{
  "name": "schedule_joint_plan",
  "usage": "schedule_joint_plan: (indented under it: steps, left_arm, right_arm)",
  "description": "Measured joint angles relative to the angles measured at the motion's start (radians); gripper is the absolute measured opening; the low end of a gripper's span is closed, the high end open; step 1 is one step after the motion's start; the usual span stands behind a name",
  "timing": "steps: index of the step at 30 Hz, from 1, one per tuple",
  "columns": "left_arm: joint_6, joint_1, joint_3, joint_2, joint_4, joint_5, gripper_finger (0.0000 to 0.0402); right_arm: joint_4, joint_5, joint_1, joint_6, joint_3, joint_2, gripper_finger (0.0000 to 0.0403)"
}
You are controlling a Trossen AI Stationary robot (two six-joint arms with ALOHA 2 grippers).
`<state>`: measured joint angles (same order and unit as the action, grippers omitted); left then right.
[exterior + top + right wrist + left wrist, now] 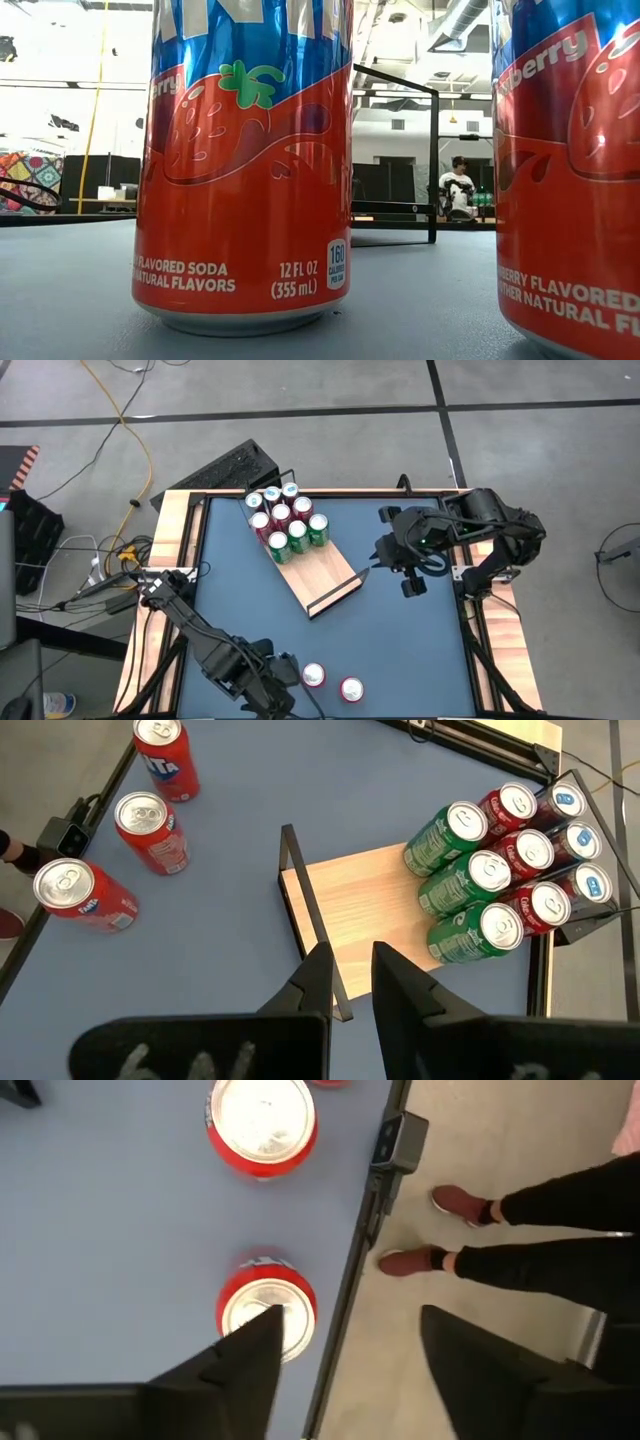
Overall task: Place canned beverage on shelf
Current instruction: Put the left red soda can on the shelf
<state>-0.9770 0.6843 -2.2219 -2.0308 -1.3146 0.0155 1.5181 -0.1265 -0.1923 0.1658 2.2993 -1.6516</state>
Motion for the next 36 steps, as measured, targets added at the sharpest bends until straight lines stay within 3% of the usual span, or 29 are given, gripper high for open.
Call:
schedule_joint_plan:
  steps: [4, 8, 14, 36]
  left_arm:
    - [0.001, 0.012, 0.006, 0.000, -0.034, 0.051, 0.0274]
    - [-0.013, 0.034, 0.099, -0.002, -0.057, 0.070, 0.0298]
    - [-0.026, 0.046, 0.213, -0.003, 0.125, -0.005, 0.0300]
    - [0.082, 0.044, 0.252, 0.005, 0.093, 0.046, 0.0300]
  right_arm:
    - [0.000, 0.000, 0.005, -0.004, 0.000, 0.000, 0.0059]
    - [0.000, 0.000, 0.005, -0.007, 0.000, 0.000, 0.0059]
    - [0.000, 0.000, 0.005, 0.000, 0.000, 0.000, 0.0059]
    - [0.000, -0.001, 0.019, 0.020, 0.000, 0.000, 0.0059]
